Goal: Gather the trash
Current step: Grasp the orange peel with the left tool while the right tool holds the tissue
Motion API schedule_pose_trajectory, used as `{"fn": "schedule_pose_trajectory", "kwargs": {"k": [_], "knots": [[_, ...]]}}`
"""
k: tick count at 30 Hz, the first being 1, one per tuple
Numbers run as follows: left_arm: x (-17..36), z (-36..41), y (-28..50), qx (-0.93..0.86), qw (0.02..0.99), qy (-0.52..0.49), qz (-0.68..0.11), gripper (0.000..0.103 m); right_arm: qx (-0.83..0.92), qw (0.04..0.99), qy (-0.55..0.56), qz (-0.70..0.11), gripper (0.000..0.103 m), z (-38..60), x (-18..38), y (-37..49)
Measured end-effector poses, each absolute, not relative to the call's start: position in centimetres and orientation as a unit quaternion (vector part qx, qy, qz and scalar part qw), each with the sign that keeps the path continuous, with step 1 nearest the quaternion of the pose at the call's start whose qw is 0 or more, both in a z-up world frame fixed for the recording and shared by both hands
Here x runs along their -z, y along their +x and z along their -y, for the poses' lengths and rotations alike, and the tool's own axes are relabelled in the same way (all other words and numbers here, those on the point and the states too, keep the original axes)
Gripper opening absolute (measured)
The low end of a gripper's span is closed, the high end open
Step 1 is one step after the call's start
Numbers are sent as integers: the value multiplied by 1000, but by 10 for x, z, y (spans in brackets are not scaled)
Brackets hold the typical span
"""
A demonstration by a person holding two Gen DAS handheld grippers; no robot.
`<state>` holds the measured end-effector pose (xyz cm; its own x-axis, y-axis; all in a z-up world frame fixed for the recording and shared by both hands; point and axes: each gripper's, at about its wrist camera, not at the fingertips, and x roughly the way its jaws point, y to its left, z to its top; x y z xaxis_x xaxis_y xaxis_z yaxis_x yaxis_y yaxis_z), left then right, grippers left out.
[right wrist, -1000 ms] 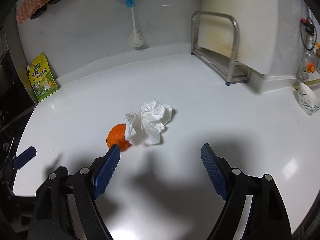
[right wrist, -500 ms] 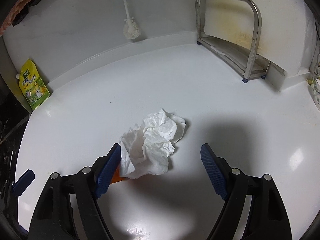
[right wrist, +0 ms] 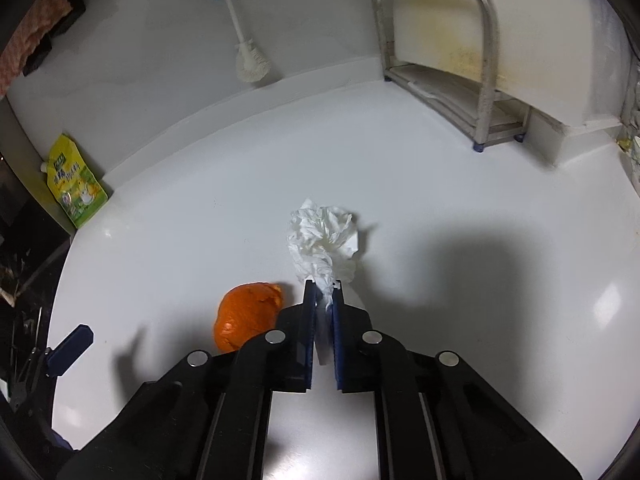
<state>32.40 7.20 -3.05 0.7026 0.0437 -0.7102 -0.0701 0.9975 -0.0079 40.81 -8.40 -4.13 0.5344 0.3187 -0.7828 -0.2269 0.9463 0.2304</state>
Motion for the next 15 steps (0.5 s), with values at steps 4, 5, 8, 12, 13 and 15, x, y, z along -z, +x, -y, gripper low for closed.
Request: {"fn": "schedule_pose_trajectory", "kwargs": {"k": [4, 5, 8, 12, 13, 15], "knots": [[31, -59, 332, -25, 922, -12, -385, 97, -150, 879, 59, -449, 5, 103, 38, 399], [32, -56, 335, -24, 922, -11, -387, 97, -149, 880, 61, -448, 5, 106, 37, 397], [35, -49, 343, -26, 919, -9, -392, 97, -142, 883, 71, -442, 4, 125, 36, 390], [41, -43, 356, -24, 914, -14, -405, 97, -138, 884, 76, -440, 4, 141, 37, 381], [42, -42, 360, -25, 913, -14, -406, 97, -139, 884, 76, -439, 4, 143, 37, 378], [44, -39, 366, -31, 912, -11, -408, 97, -140, 886, 76, -436, 4, 148, 37, 373]]}}
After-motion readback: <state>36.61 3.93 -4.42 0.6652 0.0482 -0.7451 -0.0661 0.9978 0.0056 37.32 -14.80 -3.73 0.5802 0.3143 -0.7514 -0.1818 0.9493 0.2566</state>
